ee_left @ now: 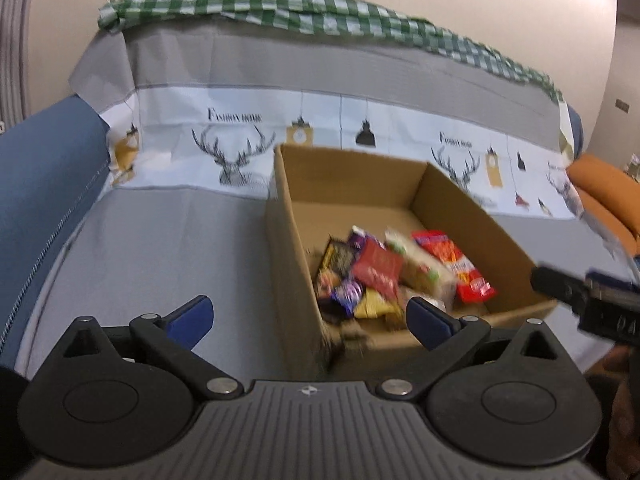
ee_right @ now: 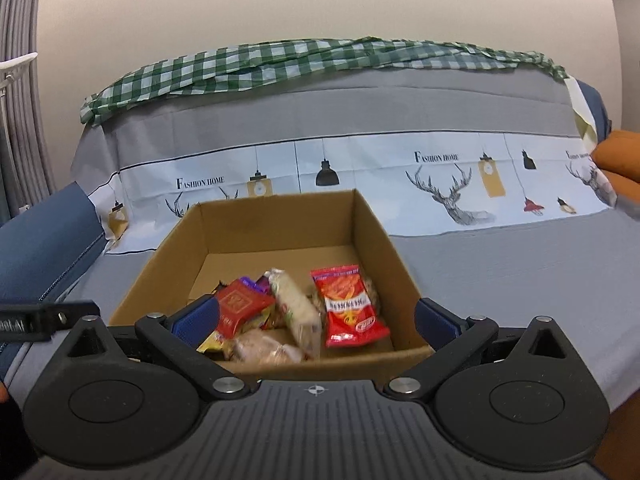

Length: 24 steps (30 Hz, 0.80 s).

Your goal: Organize snacks

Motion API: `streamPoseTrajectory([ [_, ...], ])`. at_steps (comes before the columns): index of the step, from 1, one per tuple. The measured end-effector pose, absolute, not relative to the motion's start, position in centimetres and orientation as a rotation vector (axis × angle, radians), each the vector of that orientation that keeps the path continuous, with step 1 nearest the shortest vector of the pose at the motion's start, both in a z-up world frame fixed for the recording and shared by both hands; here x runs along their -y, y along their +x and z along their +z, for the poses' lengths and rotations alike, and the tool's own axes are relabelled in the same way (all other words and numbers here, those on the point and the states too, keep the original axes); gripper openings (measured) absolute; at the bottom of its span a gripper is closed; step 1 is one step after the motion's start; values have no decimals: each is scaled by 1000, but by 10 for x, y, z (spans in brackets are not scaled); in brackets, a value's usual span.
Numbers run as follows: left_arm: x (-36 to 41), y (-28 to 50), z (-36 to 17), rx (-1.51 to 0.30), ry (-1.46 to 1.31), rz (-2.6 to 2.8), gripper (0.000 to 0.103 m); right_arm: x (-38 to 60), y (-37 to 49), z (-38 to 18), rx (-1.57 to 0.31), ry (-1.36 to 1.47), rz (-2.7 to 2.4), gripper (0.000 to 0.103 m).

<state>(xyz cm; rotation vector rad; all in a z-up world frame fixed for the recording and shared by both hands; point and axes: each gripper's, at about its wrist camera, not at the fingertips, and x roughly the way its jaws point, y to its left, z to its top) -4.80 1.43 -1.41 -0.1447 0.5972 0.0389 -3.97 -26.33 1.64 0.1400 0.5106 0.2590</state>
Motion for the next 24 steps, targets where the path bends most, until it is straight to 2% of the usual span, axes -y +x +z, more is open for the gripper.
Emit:
streamPoseTrajectory([
  [9,-13,-30,-30,-686,-173,46,103,256,-31,11,-558,150,263,102],
  [24,5,-24,-35,-676,-119,22,103,262,-26,6,-574,144,272,102],
])
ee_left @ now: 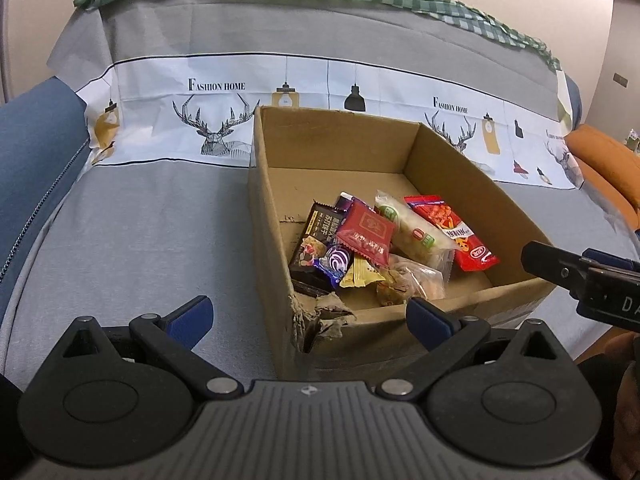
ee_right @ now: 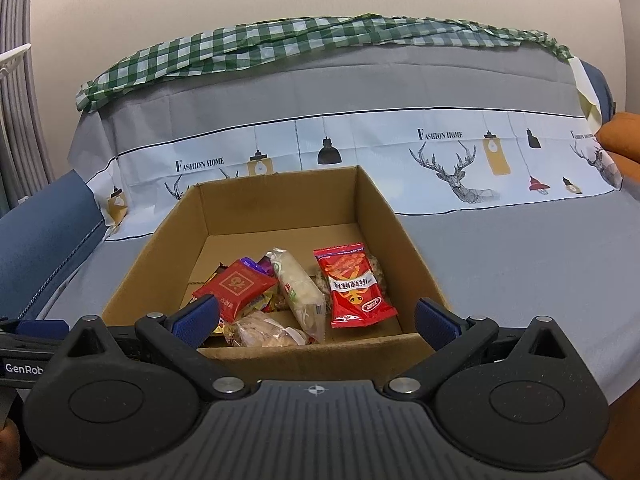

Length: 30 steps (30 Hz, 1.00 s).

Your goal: Organize snacks

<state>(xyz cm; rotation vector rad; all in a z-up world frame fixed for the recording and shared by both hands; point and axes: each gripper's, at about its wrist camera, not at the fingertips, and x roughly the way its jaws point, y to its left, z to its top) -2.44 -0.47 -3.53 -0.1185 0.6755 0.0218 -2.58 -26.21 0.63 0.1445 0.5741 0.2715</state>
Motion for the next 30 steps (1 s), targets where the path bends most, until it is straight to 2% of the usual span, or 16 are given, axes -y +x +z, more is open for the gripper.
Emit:
streamPoseTrajectory([
  [30,3,-25,-34,-675,-124,19,103,251,-28,6,-576,86,284,102],
])
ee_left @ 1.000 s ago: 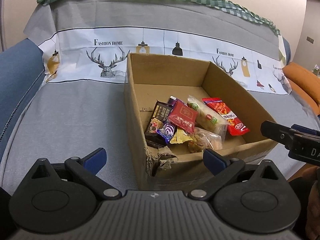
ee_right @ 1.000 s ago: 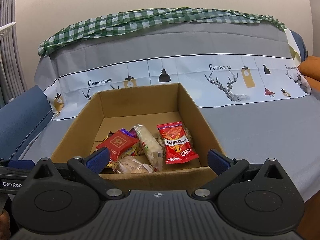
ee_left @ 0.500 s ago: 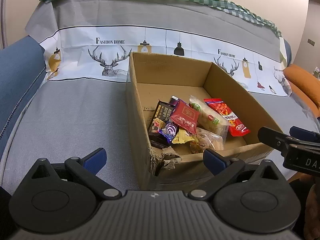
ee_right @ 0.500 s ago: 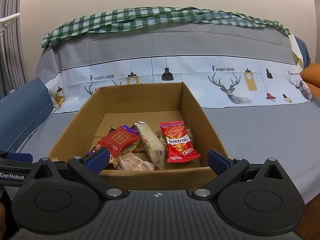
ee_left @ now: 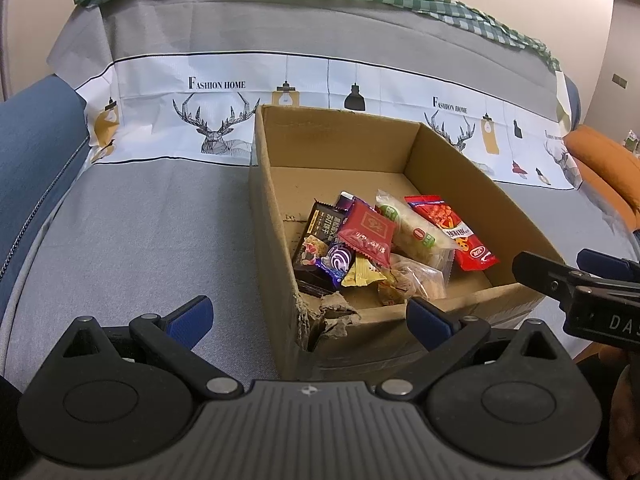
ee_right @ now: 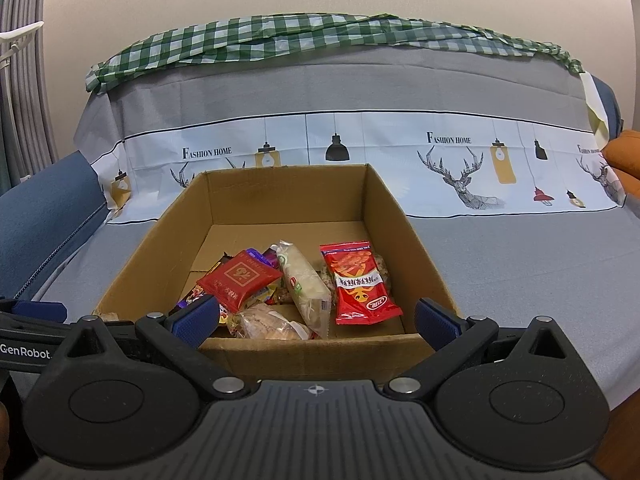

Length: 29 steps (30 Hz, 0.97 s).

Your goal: Organize snacks

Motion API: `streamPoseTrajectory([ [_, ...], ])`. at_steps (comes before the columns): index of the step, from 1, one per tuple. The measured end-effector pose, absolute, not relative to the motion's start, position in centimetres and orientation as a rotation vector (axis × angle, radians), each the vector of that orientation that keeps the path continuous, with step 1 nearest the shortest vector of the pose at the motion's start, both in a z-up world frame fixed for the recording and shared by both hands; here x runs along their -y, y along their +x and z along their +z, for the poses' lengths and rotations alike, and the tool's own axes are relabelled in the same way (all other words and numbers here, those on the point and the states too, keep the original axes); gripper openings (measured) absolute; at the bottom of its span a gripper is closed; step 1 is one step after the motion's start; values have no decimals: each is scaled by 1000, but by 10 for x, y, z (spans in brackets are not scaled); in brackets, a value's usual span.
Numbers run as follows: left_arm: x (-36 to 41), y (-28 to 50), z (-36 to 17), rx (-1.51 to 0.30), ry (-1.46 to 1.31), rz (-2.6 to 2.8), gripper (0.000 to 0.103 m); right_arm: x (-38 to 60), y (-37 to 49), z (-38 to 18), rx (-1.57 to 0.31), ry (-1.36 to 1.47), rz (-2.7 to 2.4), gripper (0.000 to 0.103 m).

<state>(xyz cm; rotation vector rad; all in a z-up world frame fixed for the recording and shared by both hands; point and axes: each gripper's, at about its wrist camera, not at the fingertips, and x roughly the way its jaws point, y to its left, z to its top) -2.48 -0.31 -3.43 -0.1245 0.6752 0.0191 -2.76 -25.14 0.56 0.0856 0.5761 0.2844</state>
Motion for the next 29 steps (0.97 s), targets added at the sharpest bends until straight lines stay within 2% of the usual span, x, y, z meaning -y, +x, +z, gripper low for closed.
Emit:
streamPoseTrajectory([
  [29,8,-28,-33,-655,-106,-2,103,251,-28,6,-577,86,283,102],
])
